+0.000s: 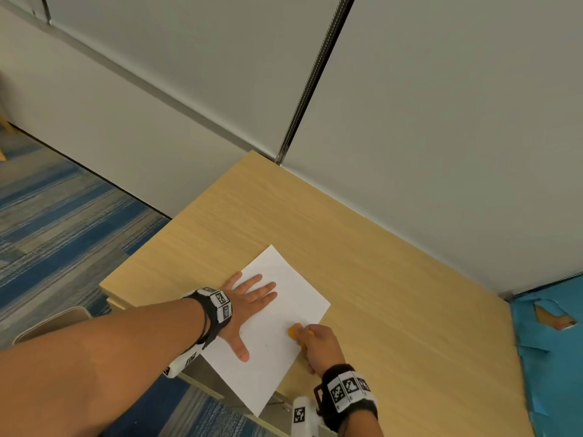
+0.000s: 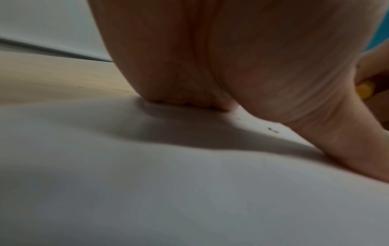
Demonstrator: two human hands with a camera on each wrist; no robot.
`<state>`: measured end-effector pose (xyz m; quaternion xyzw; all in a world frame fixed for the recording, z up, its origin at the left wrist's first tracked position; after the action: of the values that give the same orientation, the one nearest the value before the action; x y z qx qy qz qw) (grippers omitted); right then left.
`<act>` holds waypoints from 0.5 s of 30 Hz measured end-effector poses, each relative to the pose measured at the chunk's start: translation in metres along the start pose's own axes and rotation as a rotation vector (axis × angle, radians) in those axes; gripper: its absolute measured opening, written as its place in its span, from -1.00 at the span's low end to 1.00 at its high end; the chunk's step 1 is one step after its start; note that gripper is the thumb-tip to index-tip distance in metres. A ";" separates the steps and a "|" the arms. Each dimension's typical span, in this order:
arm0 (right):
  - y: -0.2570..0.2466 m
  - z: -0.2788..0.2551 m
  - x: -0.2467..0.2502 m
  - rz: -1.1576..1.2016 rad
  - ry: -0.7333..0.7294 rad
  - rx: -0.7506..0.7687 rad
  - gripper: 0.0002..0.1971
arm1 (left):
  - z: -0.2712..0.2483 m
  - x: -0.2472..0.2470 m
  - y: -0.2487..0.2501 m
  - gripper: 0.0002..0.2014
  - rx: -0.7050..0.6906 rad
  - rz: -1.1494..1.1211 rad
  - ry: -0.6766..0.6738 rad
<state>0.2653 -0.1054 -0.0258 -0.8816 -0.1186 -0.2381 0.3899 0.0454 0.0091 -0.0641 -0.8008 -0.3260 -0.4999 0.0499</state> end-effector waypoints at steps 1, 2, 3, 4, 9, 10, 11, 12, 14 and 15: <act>0.003 -0.003 -0.006 -0.018 -0.002 0.006 -0.61 | 0.000 -0.001 0.000 0.50 0.000 0.000 0.005; 0.006 -0.004 -0.014 -0.034 -0.003 0.015 -0.61 | 0.001 -0.002 0.000 0.50 0.002 0.001 0.009; 0.007 -0.007 -0.023 -0.052 -0.009 0.029 -0.62 | 0.001 -0.003 0.000 0.50 0.002 0.001 0.012; 0.007 -0.010 -0.031 -0.072 -0.016 0.046 -0.62 | 0.001 -0.004 0.000 0.50 0.002 0.001 0.015; -0.007 -0.023 -0.054 -0.315 -0.110 0.171 -0.59 | 0.002 -0.006 -0.003 0.51 -0.012 0.001 0.035; -0.009 -0.021 -0.053 -0.363 -0.129 0.179 -0.59 | 0.001 -0.006 -0.002 0.51 -0.011 -0.001 0.032; -0.011 -0.019 -0.050 -0.391 -0.146 0.180 -0.59 | 0.001 -0.006 -0.002 0.51 -0.009 -0.001 0.026; -0.012 -0.015 -0.044 -0.402 -0.156 0.172 -0.57 | 0.001 -0.005 -0.001 0.51 -0.006 -0.001 0.024; -0.016 -0.005 -0.030 -0.385 -0.112 0.149 -0.57 | 0.001 -0.004 -0.002 0.50 -0.004 -0.004 0.023; -0.019 0.000 -0.023 -0.382 -0.060 0.134 -0.58 | 0.001 -0.004 -0.002 0.50 -0.004 -0.008 0.022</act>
<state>0.2382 -0.0935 -0.0251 -0.8218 -0.3109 -0.2730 0.3917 0.0441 0.0088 -0.0680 -0.7939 -0.3276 -0.5097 0.0501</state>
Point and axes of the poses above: each hand's wrist, its own z-axis towards the middle knuckle, its own x-axis out of the back of the hand, y = z × x, the point moved 1 cm from there along z, towards the middle knuckle, and after that the axes turned 5 degrees about -x, right-handed, at the moved point
